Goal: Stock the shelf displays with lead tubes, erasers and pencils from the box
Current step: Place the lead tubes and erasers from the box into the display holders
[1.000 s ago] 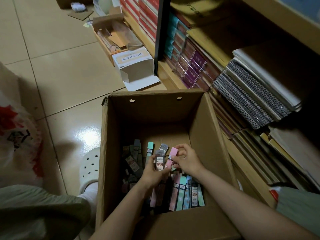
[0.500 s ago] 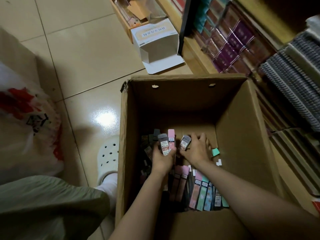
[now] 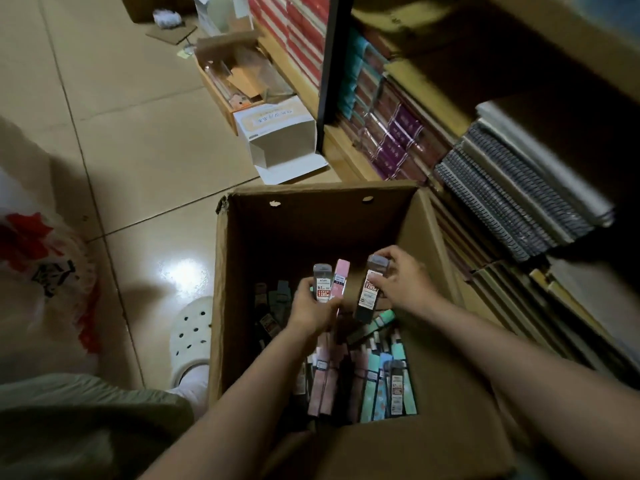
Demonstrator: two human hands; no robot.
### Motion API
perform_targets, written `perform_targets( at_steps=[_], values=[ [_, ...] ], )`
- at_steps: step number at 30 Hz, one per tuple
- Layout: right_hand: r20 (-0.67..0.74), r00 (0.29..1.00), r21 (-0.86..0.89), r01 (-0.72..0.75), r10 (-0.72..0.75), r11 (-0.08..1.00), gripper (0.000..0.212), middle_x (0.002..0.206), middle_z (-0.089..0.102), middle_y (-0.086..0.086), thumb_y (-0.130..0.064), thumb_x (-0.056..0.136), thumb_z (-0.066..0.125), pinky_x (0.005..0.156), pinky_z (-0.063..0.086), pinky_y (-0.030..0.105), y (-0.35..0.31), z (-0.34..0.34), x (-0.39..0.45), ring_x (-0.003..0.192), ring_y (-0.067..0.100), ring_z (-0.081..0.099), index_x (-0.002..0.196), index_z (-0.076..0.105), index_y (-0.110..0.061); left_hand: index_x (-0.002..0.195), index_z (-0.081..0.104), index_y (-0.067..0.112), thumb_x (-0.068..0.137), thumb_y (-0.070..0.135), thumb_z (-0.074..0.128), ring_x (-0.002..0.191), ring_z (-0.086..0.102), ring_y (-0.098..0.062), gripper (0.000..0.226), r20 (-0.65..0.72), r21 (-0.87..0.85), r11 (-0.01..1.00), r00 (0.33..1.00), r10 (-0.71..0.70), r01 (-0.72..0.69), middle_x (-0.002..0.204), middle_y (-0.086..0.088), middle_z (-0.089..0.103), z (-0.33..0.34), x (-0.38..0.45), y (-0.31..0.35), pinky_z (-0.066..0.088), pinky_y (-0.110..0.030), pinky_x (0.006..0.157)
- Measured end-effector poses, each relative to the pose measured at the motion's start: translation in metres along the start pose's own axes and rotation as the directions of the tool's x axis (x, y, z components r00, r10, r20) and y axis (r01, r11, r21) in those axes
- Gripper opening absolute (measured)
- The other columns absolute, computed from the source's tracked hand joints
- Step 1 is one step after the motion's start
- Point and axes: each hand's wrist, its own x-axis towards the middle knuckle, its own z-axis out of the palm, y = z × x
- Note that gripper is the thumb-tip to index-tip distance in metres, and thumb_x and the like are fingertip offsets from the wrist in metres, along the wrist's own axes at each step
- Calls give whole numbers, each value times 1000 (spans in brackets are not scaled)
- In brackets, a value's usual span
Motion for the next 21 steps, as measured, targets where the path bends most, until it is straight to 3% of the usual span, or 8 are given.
perform_targets(
  at_steps=[2, 5, 8, 10, 12, 15, 17, 21],
  values=[
    [35, 996, -111, 85, -81, 990, 29, 98, 66, -7, -17, 85, 73, 68, 53, 24, -25, -44, -10, 77, 5, 63, 107, 57, -29, 121, 47, 13, 87, 5, 67, 80, 65, -21, 40, 112, 76, 997, 994, 4, -13, 102, -11, 64, 6, -10, 31, 49, -31, 54],
    [-29, 975, -228, 209, -221, 951, 30, 85, 62, -19, -25, 84, 74, 53, 40, 6, -66, -111, -40, 65, -9, 58, 101, 53, -39, 119, 49, 11, 85, 8, 71, 61, 59, -13, 41, 281, 204, 970, 957, 74, -135, 92, -10, 64, 10, -28, 89, 45, -29, 49],
    [-160, 927, -211, 304, -340, 929, 34, 82, 60, -23, -24, 83, 75, 56, 42, 5, -99, -164, -76, 68, -11, 59, 103, 51, -39, 119, 52, 19, 79, 15, 78, 79, 66, -14, 48, 431, 259, 916, 886, 173, -305, 101, -5, 66, 12, -54, 157, 57, -29, 59],
    [-261, 884, -196, 344, -387, 918, 34, 88, 62, -21, -23, 83, 75, 67, 45, 8, -115, -192, -93, 75, -6, 61, 105, 53, -37, 118, 51, 21, 80, 13, 76, 83, 66, -14, 46, 502, 254, 883, 834, 230, -396, 103, -4, 65, 17, -71, 198, 56, -28, 63],
    [-338, 843, -179, 378, -417, 908, 33, 94, 62, -22, -21, 84, 74, 78, 50, 19, -129, -215, -106, 86, -4, 62, 106, 55, -35, 115, 51, 18, 84, 10, 72, 79, 65, -16, 37, 538, 254, 844, 794, 282, -472, 100, -8, 65, 26, -88, 229, 56, -32, 65],
    [-449, 776, -200, 396, -443, 896, 32, 95, 62, -20, -25, 84, 74, 74, 53, 25, -148, -249, -120, 84, 5, 67, 105, 55, -38, 116, 52, 16, 87, 13, 70, 81, 67, -21, 34, 579, 184, 838, 746, 329, -513, 104, -15, 67, 32, -109, 267, 56, -34, 66],
    [-504, 734, -181, 424, -454, 887, 31, 93, 62, -17, -25, 84, 74, 76, 58, 38, -164, -272, -125, 84, 11, 68, 103, 56, -41, 119, 52, 18, 87, 13, 68, 86, 69, -22, 36, 599, 82, 864, 717, 356, -497, 109, -14, 66, 29, -118, 288, 56, -31, 65],
    [-594, 646, -223, 441, -480, 869, 23, 95, 62, -16, -25, 87, 70, 74, 61, 42, -198, -315, -120, 82, 8, 67, 101, 58, -39, 125, 50, 24, 87, 14, 68, 98, 66, -20, 43, 550, -41, 858, 706, 447, -511, 111, -7, 62, 26, -124, 325, 59, -34, 75]
  ],
)
